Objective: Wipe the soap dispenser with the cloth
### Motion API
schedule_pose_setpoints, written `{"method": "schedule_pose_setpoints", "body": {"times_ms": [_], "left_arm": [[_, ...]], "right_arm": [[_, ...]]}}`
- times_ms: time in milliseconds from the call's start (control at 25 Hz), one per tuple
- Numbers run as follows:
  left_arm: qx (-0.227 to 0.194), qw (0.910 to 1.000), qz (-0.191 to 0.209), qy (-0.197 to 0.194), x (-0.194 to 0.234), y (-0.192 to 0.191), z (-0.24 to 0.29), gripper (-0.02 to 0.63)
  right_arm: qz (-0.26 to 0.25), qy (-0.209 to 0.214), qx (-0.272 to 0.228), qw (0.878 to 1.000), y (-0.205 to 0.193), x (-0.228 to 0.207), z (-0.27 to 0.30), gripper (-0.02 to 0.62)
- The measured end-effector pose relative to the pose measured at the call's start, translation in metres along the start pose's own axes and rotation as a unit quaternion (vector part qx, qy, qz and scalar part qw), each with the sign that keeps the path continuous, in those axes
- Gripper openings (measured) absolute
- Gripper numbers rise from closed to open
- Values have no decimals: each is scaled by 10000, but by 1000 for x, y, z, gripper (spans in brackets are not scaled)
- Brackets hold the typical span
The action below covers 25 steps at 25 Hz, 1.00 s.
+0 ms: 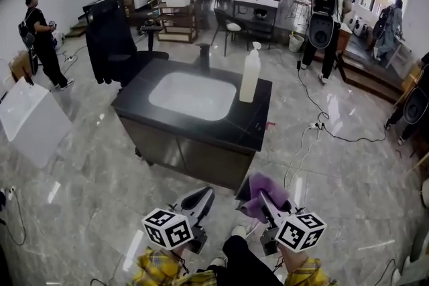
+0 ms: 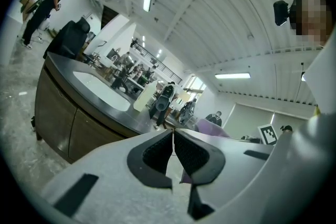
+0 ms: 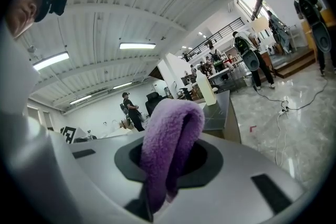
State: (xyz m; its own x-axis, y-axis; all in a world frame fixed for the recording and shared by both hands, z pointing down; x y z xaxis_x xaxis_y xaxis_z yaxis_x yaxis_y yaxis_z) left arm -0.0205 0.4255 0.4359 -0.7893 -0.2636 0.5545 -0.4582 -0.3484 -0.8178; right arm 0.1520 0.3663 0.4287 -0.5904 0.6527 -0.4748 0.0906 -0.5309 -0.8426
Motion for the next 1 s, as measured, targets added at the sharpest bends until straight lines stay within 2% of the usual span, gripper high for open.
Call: {"method": "schedule_pose_setpoints", "body": {"times_ms": [280,480,1000], "left_arm": [[-73,9999,13,101,20,23,25,15],[-93,9998,161,51,26,41,59,15],[-66,9996,217,144,45,86,149,15]], "right_arm": [[-54,62,-113,9999,29,-20,30,74],[-81,85,-228,9997,52,-43,51,74],[-48,184,-271,9995,115,-103,102,74]]}}
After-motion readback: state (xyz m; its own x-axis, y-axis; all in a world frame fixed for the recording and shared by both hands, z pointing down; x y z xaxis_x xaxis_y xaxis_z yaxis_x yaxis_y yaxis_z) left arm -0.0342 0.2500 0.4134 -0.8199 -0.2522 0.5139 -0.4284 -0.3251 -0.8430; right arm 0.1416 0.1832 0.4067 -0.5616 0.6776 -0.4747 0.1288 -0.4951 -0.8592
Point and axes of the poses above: the fingertips, and each gripper's own axes: z forward along the fingers, x to its left, y out of its top, the point moved 3 cm from there along -z, backward along the fingers, and after that the axes turned 3 degrees about x, right-handed, at the moved point
